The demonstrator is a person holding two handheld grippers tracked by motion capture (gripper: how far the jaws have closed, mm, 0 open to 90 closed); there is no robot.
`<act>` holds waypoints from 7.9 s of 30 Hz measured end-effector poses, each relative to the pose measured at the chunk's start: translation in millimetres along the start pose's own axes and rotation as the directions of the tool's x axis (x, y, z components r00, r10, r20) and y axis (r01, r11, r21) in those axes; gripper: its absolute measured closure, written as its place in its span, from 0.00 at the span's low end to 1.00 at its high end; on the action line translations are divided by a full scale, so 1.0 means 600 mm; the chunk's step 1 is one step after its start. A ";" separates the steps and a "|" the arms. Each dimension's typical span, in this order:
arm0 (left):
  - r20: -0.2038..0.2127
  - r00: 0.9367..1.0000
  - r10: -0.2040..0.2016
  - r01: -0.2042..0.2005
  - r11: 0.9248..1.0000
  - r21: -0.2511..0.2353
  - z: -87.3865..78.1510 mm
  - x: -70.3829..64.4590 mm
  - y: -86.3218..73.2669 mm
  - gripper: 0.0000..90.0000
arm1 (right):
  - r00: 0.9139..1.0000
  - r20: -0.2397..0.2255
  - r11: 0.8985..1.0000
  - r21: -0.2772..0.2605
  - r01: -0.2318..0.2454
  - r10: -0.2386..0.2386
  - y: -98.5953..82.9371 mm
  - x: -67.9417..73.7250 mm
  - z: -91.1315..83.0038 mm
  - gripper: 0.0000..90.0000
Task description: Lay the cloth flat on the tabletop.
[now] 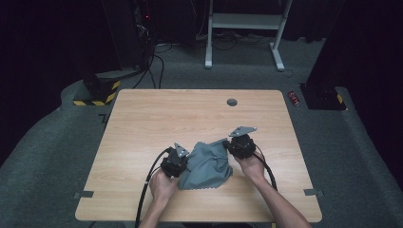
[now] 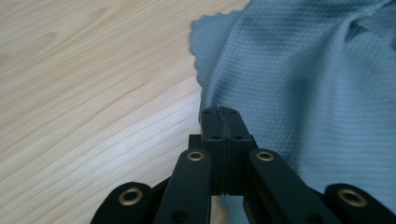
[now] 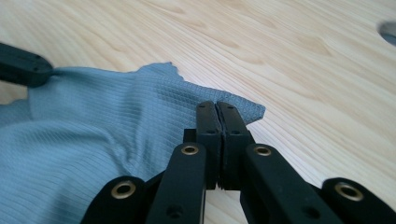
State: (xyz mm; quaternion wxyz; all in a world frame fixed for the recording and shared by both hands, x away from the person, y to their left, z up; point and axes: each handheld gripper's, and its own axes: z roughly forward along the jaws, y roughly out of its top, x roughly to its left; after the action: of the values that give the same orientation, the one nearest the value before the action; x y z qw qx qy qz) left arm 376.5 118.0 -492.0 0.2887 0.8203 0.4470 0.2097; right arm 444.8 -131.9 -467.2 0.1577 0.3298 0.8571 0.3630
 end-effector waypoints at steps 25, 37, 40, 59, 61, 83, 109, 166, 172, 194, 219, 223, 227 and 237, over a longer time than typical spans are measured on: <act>-0.029 0.986 -0.165 0.160 0.980 -0.120 0.014 0.052 -0.074 0.51 | 0.985 -0.142 0.992 0.087 -0.087 0.099 -0.008 0.014 0.059 0.97; -0.048 0.981 -0.188 0.181 0.975 -0.132 0.019 0.050 -0.073 0.43 | 0.985 -0.139 0.994 0.037 0.107 -0.101 0.035 0.091 0.056 0.97; -0.049 0.981 -0.188 0.180 0.975 -0.132 0.019 0.050 -0.074 0.43 | 0.968 -0.156 0.971 0.102 0.215 -0.198 0.020 0.129 0.088 0.90; -0.053 0.980 -0.193 0.185 0.974 -0.133 0.019 0.050 -0.073 0.42 | 0.997 -0.079 0.997 0.071 0.013 -0.007 -0.017 0.046 0.031 0.77; -0.054 0.980 -0.193 0.185 0.974 -0.133 0.019 0.050 -0.073 0.42 | 0.997 -0.082 0.994 0.104 0.018 -0.009 -0.019 0.049 0.046 0.77; -0.054 0.979 -0.195 0.187 0.974 -0.130 0.019 0.050 -0.073 0.41 | 0.999 -0.016 0.988 0.147 0.039 -0.037 -0.019 0.042 0.034 0.98; -0.050 0.981 -0.188 0.180 0.975 -0.128 0.020 0.050 -0.073 0.38 | 0.997 -0.006 0.984 0.165 -0.070 0.072 -0.041 0.018 0.034 0.74; -0.049 0.981 -0.186 0.179 0.976 -0.125 0.019 0.050 -0.073 0.38 | 0.997 -0.067 0.979 0.199 0.053 -0.040 -0.022 0.055 0.060 0.87; -0.049 0.981 -0.185 0.178 0.976 -0.125 0.019 0.050 -0.073 0.38 | 0.997 -0.015 0.975 0.208 0.082 -0.081 -0.022 0.048 0.055 1.00; 0.006 0.973 -0.229 0.228 0.965 -0.132 0.014 0.064 -0.073 0.47 | 0.999 0.033 0.990 0.135 -0.038 0.034 -0.054 0.008 0.005 0.79; 0.042 0.994 -0.099 0.098 0.995 0.021 0.113 0.064 0.075 0.68 | 1.000 -0.003 0.991 0.137 0.004 -0.004 -0.079 0.017 0.015 0.82; 0.077 0.995 -0.069 0.066 0.997 0.041 0.109 0.064 0.075 0.91 | 1.000 -0.006 0.991 0.133 0.008 -0.007 -0.080 0.016 0.015 0.82; 0.064 0.997 -0.053 0.050 0.997 0.056 0.106 0.069 0.075 1.00 | 1.000 -0.008 0.991 0.130 0.002 -0.001 -0.081 0.016 0.014 0.82; -0.104 0.982 -0.155 0.155 0.988 -0.009 0.073 0.137 0.077 0.88 | 0.999 -0.037 0.989 0.150 0.009 -0.004 -0.081 0.016 0.010 0.83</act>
State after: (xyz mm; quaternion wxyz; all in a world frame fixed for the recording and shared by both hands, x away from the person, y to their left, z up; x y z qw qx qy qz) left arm 473.5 155.9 -487.2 0.2807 0.7708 0.5240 0.2292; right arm 418.7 -147.4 -506.7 0.1176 0.3312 0.8859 0.3028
